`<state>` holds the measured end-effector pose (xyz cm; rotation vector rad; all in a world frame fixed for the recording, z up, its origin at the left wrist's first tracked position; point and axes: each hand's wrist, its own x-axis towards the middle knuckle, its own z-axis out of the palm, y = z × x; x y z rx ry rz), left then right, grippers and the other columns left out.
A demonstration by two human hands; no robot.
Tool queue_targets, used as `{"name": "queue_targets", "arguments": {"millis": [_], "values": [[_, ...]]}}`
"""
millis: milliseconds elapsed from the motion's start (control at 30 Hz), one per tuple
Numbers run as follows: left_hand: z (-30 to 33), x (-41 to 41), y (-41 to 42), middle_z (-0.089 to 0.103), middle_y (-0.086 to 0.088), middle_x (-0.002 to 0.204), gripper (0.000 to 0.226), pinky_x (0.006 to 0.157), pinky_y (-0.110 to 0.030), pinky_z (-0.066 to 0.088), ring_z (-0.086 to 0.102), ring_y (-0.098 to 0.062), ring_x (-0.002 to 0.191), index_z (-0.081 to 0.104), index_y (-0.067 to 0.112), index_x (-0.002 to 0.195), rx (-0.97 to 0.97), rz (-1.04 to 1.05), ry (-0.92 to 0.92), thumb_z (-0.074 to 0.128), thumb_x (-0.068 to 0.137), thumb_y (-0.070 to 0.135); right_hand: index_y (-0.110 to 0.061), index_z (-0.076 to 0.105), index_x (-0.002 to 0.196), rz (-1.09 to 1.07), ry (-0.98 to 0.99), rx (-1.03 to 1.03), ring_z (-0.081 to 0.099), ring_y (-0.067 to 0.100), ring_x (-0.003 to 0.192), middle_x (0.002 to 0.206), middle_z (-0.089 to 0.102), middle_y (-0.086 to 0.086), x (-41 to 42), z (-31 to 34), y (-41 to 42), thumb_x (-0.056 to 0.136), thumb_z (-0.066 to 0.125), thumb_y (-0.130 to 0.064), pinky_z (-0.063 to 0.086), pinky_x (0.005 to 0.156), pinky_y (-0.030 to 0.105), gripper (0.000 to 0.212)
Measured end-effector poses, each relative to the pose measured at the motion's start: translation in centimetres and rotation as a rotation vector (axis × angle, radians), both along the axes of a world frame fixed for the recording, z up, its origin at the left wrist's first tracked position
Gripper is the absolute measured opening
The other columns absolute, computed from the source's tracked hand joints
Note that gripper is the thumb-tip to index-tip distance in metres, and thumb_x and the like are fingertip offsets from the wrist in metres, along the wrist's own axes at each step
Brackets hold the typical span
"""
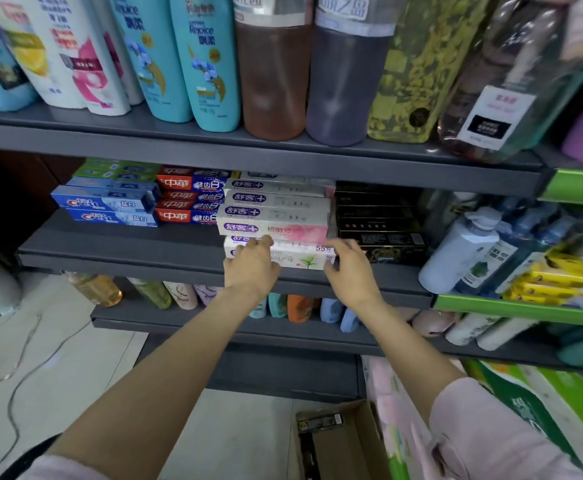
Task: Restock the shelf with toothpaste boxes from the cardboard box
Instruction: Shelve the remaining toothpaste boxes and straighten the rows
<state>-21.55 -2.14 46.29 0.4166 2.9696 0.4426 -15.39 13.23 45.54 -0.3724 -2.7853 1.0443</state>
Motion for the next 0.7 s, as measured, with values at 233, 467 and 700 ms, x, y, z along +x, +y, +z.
{"name": "queue_targets", "arguments": {"millis": [233,467,700], "values": [[-2.4,8.3,-2.2,0.063,-0.017,0.118,0.027,0.085,-0.033,0.046,0.058,-0.033,0.109,0.062,0.010,0.112,0.159,-0.011,-0.221,0.047,0.092,0.022,-0.015,0.059,0.120,0.029,-0.298,0.045,0.059,0.027,0.108,0.115,0.064,0.008,9.7,-2.8,-2.0,0.092,0.050,-0.014,0.049,0.090,0.037,0.029],[-8.8,19.7,-3.4,0.067,-0.013,0.103,0.020,0.083,-0.036,0.049,0.060,-0.031,0.100,0.066,0.016,0.099,0.199,0.009,-0.424,0.049,0.092,0.025,-0.018,0.061,0.115,-0.033,-0.508,0.017,0.059,0.028,0.107,0.118,0.063,0.008,22.6,-10.0,-3.6,0.094,0.049,-0.018,0.050,0.088,0.034,0.025],[-17.5,29.6,-1.9,0.066,-0.011,0.111,0.023,0.086,-0.032,0.048,0.060,-0.029,0.103,0.065,0.017,0.105,0.149,-0.008,-0.581,0.048,0.093,0.027,-0.016,0.065,0.107,-0.082,-0.677,0.029,0.060,0.031,0.111,0.115,0.067,0.011,33.4,-20.0,-2.6,0.089,0.050,-0.017,0.049,0.095,0.040,0.024]]}}
